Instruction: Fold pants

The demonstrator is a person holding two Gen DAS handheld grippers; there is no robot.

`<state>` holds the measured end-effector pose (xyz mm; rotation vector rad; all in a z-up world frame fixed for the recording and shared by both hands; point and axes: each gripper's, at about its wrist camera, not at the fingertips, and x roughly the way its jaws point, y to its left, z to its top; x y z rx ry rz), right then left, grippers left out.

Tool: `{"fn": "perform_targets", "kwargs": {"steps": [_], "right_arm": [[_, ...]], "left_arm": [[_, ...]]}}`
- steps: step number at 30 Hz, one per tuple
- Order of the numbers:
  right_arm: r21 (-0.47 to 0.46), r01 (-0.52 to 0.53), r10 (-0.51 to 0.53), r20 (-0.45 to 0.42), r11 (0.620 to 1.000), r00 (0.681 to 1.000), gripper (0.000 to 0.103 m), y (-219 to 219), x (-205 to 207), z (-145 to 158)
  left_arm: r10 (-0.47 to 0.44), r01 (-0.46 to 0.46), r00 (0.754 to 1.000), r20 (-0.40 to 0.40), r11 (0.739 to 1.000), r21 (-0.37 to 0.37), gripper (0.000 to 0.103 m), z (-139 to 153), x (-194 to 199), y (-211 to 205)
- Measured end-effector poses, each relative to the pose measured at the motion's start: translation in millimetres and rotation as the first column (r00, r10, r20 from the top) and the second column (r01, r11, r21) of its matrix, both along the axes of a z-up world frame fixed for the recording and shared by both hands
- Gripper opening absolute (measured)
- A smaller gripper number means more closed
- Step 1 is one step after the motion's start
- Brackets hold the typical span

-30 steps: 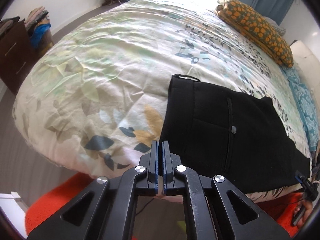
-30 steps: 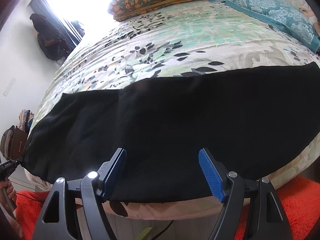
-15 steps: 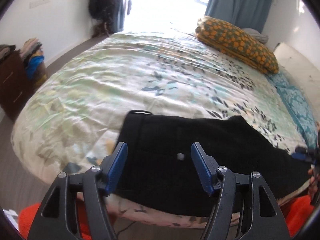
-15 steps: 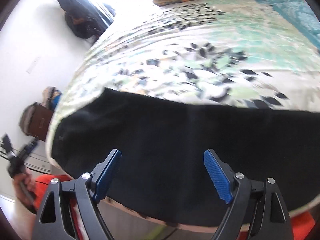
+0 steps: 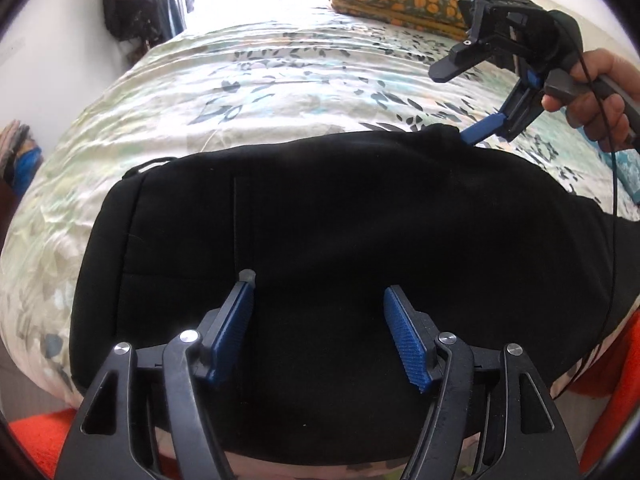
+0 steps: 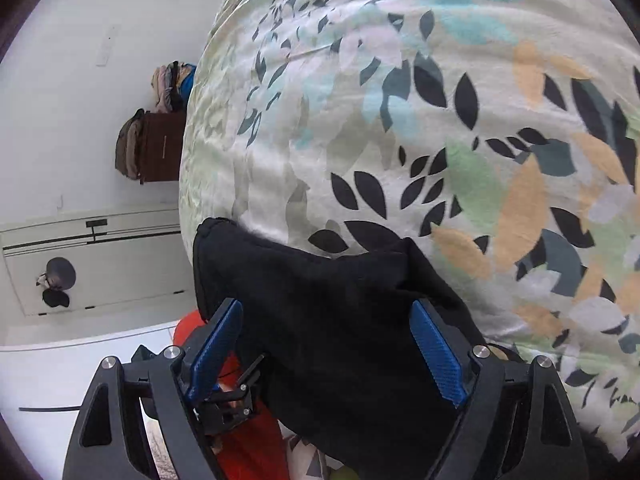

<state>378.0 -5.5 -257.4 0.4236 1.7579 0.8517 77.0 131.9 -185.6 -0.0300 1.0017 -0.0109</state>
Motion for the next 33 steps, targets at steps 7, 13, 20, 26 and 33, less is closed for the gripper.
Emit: {"fn": "perform_targets", "kwargs": {"steps": [7,13,20,26,33], "right_arm": [[0.035,0.346,-0.347,0.112,0.938,0.931,0.088,-40,41,-2],[-0.066,0.209,-0.174,0.347,0.976,0.922,0.088,-46,-9,54],[-0.269,0.203,-0.004,0.593,0.941,0.805,0.088,-51,-158,66],[-0.401,0.349,-0.073,0.562,0.847,0.824,0.088,-87,-171,24],[-0.432,0.483,-0.088,0.669,0.761,0.738,0.088,-115,-209,57]], "left_arm": [[-0.026,0.026,1.000,0.009,0.999,0.027,0.076,-2,-2,-5],[0.044,-0.044,0.999,0.028,0.999,0.005,0.080,18,-7,-5],[0.065,-0.065,0.998,0.000,0.994,0.089,0.096,18,-9,-24],[0.069,-0.058,0.995,-0.066,0.987,0.149,0.098,-6,-6,-31],[0.108,-0.101,0.991,-0.074,0.990,0.100,0.102,-8,-6,-16]]}}
